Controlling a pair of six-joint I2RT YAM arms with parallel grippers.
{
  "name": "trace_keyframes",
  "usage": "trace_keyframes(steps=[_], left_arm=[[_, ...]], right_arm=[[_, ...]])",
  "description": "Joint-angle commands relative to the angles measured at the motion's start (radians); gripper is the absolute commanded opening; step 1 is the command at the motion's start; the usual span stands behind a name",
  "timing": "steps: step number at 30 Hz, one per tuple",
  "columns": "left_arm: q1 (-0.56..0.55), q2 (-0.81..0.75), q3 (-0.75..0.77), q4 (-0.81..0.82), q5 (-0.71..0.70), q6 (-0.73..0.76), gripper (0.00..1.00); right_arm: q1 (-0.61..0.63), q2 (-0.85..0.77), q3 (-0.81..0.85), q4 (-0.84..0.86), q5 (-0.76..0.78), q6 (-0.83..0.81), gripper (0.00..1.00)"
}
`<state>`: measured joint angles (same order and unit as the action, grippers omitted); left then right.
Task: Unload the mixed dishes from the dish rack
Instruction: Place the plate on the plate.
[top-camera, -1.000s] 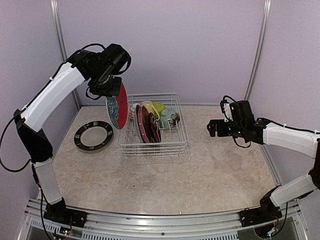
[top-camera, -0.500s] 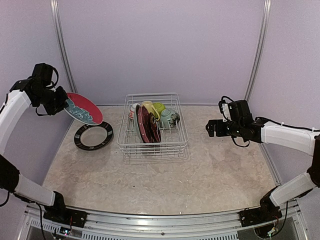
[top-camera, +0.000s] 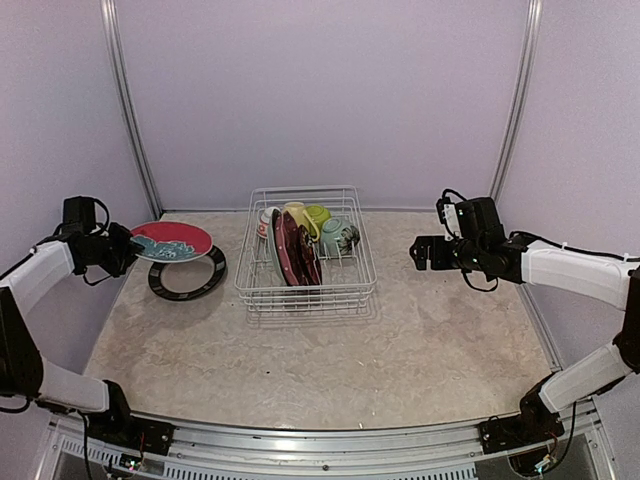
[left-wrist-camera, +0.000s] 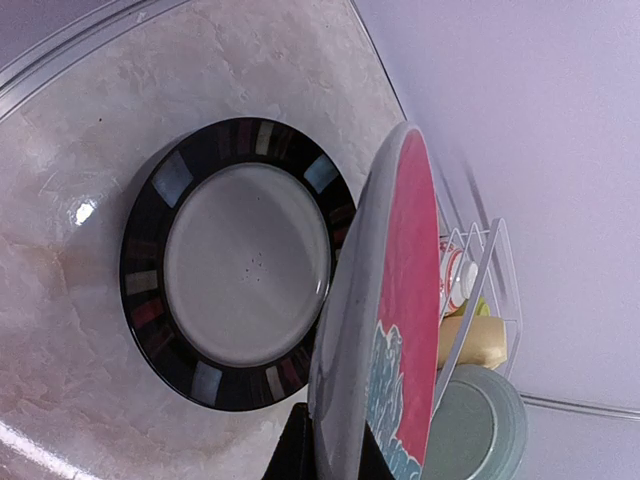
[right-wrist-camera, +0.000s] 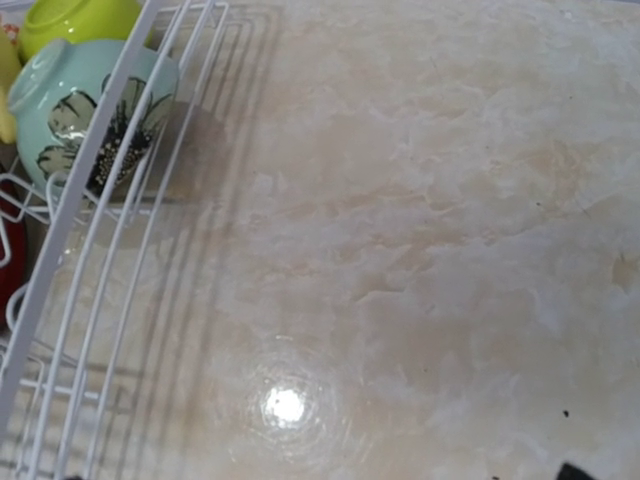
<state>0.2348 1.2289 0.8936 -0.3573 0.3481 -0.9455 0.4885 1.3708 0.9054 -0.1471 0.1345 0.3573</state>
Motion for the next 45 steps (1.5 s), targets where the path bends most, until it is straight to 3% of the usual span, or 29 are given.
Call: trace_keyframes(steps=[1,14,45], left_arm=[[0.006,0.001,-0.015,0.329,0.072,-0.039,0.0],[0.009,0.164,-0.079,0.47,0.11,-0.009,0.0],[0.031,0.42,-0.051,0.513,0.156,0.015,0.03]], right_arm=[[0.01,0.006,0.016,-0.016,0.003,0.007,1.0],[0.01,0.008,0.019,-0.021,0.001,0.012,1.0],[0.009,0.025,0.033,-0.033,0.0,0.017,1.0]])
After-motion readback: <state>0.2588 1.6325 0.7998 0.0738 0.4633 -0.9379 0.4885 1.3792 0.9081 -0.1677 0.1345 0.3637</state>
